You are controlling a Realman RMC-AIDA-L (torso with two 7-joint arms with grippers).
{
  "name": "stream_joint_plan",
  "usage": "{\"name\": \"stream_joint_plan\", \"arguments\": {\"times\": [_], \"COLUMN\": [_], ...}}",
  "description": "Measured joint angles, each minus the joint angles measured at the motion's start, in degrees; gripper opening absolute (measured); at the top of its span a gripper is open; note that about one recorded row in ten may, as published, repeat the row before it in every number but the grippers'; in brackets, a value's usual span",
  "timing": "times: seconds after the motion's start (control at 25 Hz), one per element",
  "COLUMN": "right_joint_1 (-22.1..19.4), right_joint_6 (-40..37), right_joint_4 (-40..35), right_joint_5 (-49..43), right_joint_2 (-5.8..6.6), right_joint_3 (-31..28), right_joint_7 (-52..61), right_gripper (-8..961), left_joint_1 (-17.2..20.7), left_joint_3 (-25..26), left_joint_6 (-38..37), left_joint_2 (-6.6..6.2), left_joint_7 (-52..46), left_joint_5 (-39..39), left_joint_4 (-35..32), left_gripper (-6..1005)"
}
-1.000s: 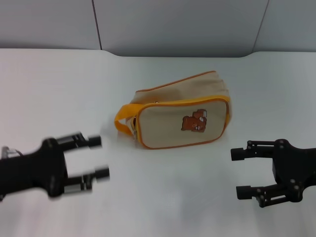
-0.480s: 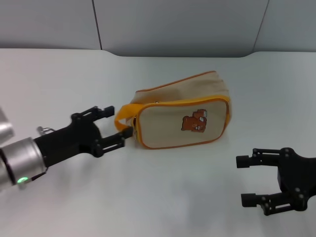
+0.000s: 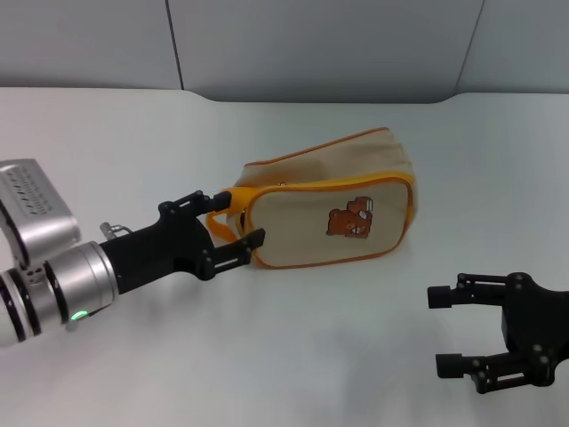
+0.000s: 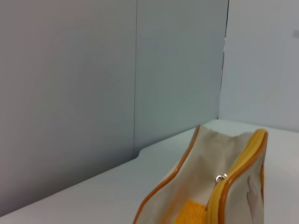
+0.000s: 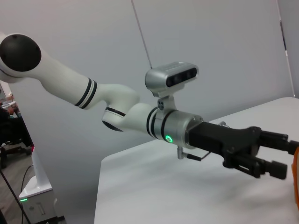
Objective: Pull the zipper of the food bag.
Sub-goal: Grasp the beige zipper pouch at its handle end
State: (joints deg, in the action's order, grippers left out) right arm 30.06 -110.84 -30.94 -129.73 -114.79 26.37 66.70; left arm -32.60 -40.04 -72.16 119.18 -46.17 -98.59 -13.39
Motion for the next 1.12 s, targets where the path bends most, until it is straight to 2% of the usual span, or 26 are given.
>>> {"name": "stream_joint_plan", "arguments": {"times": [0.48, 0.64, 0.84, 1.0, 1.12], "right_joint_1": [-0.23, 0.03, 0.10, 0.21, 0.12], "right_joint_6": [-0.06, -0.06, -0.06, -0.04, -0.03], "right_joint_4": [0.00, 0.00, 0.00, 0.00, 0.00], "right_joint_5": [0.00, 0.00, 0.05, 0.28, 2.36], "right_joint_2": [0.14, 0.11, 0.07, -0.04, -0.21], "right_joint_3": [-0.09, -0.11, -0.50, -0.92, -0.98], "right_joint_7": [0.38, 0.44, 0.23, 0.18, 0.29], "right_gripper": [841, 841, 840, 840, 840], "left_joint_1": [-3.11, -3.69, -4.13, -4.32, -4.32], "left_joint_3": [0.97, 4.70, 6.16, 6.18, 6.06], "left_joint_6": [4.26, 5.00, 6.07, 6.76, 6.41], "left_joint_2": [0.09, 0.09, 0.09, 0.09, 0.08], "left_joint_7": [4.54, 7.83, 9.02, 9.10, 9.11], "left_joint_5": [0.32, 0.33, 0.34, 0.35, 0.34], "left_joint_4": [4.79, 7.26, 8.24, 8.33, 8.35], "left_gripper": [741, 739, 536, 306, 292]}}
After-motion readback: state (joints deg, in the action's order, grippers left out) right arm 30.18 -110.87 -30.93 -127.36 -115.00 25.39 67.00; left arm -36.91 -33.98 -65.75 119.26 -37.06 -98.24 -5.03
